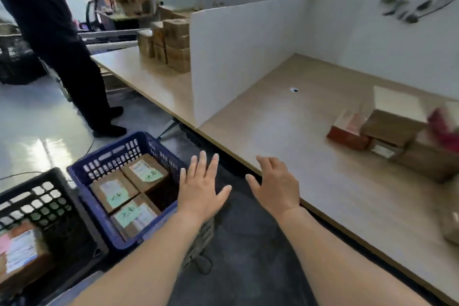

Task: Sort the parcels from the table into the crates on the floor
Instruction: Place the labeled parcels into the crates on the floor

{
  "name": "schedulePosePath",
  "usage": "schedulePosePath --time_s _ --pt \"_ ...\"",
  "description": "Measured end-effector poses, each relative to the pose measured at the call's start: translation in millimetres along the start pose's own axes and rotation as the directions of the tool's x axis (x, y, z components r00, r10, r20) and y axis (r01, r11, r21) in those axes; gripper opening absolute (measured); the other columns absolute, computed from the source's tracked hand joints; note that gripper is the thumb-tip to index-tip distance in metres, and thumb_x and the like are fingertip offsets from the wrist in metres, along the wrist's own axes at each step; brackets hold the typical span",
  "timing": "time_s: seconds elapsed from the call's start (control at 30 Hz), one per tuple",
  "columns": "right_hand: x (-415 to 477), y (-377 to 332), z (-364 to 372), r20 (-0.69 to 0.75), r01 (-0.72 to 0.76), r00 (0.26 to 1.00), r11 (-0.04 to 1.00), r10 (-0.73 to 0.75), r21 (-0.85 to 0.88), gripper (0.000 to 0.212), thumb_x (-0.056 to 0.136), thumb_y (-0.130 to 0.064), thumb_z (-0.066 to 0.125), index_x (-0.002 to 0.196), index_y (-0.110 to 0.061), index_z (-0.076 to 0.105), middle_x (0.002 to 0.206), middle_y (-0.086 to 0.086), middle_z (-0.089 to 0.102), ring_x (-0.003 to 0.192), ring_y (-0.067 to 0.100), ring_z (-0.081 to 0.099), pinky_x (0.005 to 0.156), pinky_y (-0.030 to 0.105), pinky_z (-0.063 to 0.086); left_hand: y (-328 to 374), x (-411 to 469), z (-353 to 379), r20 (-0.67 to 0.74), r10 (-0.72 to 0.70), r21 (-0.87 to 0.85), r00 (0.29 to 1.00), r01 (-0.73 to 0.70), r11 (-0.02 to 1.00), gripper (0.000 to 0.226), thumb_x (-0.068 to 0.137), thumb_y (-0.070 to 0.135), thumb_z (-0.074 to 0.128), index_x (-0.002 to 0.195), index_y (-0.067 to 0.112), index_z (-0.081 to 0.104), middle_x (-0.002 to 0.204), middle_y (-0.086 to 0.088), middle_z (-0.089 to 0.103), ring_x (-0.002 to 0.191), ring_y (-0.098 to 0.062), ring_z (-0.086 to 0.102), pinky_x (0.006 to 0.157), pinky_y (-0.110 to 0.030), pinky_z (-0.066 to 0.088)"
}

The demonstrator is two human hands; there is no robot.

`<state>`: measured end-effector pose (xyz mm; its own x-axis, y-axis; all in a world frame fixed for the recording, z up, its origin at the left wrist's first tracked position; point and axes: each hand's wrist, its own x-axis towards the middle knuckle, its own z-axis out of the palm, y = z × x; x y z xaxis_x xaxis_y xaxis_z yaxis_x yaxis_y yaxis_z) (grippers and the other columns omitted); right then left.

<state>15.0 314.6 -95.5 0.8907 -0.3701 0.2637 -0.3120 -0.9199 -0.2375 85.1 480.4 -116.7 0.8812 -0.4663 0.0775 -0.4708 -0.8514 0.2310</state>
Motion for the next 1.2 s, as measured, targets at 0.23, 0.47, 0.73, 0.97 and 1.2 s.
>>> schedulePosePath --time_s 0.23,0.47,0.73,0.97,1.2 --pt "-30 113 -34 -0.052 -0.145 0.988 0.989 0.145 -0.004 0.052 0.091 -0.047 0.053 0.135 -0.021 0.048 0.129 0.001 0.053 0.115 0.020 0.052 0.082 0.031 0.046 122 2 27 0.030 0.163 0.033 0.986 -0.164 0.986 0.082 0.093 0.065 0.031 0.152 0.027 -0.011 0.161 -0.005 -0.012 0.148 -0.022 -0.013 0.118 -0.045 -0.002" --pt "-60 198 -62 -0.102 -0.330 0.940 0.944 0.327 -0.015 0.053 0.093 -0.049 0.047 0.138 -0.021 0.044 0.132 0.000 0.052 0.118 0.018 0.049 0.087 0.030 0.045 204 14 37 0.102 0.318 0.064 0.943 -0.325 0.943 0.081 0.094 0.062 0.031 0.151 0.028 -0.016 0.160 -0.006 -0.016 0.148 -0.023 -0.013 0.119 -0.043 -0.002" --pt "-71 277 -87 -0.174 -0.499 0.856 0.866 0.488 -0.023 0.055 0.093 -0.048 0.047 0.141 -0.022 0.042 0.134 -0.001 0.050 0.120 0.016 0.047 0.086 0.029 0.045 292 49 58 0.099 0.477 -0.012 0.873 -0.478 0.878 0.080 0.094 0.062 0.032 0.151 0.032 -0.015 0.160 -0.002 -0.018 0.147 -0.021 -0.017 0.117 -0.041 -0.006" --pt "-28 332 -90 -0.175 -0.577 0.808 0.815 0.563 -0.046 0.058 0.093 -0.050 0.047 0.143 -0.023 0.039 0.136 -0.002 0.047 0.124 0.015 0.043 0.090 0.030 0.043 349 116 74 0.079 0.526 -0.106 0.847 -0.518 0.849 0.082 0.093 0.063 0.034 0.152 0.030 -0.012 0.161 -0.001 -0.015 0.147 -0.019 -0.014 0.117 -0.040 -0.006" --pt "79 385 -105 -0.173 -0.560 0.814 0.828 0.554 0.017 0.064 0.093 -0.049 0.048 0.147 -0.019 0.033 0.144 0.001 0.040 0.132 0.017 0.036 0.095 0.032 0.042 400 225 74 0.034 0.507 -0.178 0.862 -0.494 0.851 0.081 0.093 0.062 0.034 0.153 0.027 -0.009 0.162 0.000 -0.009 0.148 -0.018 -0.009 0.118 -0.039 -0.002"
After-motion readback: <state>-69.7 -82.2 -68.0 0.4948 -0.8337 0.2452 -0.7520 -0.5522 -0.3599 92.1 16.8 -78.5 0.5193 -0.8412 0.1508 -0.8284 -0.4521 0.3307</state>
